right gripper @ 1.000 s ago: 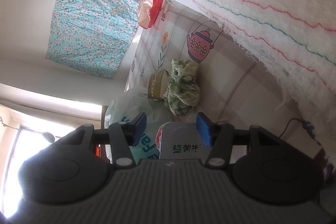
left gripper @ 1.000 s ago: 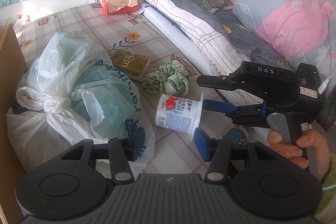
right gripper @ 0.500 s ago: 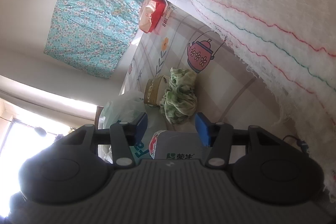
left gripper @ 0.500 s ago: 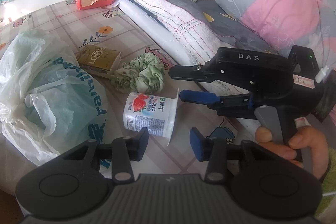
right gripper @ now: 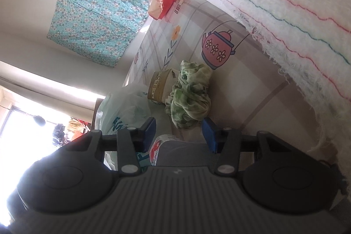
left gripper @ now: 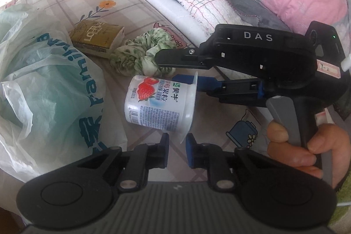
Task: Organize soft objects
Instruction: 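Lift the yogurt cup with the right gripper and carry it toward the box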
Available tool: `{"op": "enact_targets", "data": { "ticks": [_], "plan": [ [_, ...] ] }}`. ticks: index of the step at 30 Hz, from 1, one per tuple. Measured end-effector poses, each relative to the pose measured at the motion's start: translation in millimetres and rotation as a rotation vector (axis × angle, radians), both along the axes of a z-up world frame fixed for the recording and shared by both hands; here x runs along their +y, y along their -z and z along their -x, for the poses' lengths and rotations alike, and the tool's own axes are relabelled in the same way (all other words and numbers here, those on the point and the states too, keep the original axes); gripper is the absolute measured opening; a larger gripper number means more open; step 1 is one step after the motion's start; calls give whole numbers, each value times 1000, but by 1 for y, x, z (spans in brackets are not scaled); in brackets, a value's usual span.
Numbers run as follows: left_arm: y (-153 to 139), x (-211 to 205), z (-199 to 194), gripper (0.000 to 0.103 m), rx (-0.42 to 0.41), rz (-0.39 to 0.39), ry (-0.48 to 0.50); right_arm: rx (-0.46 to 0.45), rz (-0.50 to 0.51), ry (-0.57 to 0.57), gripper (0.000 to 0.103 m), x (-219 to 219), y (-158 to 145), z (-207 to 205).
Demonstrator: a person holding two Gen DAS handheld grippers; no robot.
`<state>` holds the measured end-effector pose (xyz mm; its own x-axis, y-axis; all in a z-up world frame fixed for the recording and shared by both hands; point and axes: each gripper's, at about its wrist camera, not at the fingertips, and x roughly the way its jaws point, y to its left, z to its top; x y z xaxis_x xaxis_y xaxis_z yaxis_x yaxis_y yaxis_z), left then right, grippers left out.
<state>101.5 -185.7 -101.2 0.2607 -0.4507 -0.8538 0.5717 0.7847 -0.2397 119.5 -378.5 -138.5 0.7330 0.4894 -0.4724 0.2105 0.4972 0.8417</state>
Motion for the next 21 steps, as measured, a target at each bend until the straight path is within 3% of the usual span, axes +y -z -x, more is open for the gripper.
{"op": "enact_targets", "data": {
  "ticks": [9, 21],
  "plan": [
    [-1, 18, -5, 10, 71, 60, -54, 1, -47, -22, 47, 2, -1, 4],
    [-26, 32, -5, 11, 38, 120, -102, -14, -139, -5, 48, -3, -15, 25]
  ]
}}
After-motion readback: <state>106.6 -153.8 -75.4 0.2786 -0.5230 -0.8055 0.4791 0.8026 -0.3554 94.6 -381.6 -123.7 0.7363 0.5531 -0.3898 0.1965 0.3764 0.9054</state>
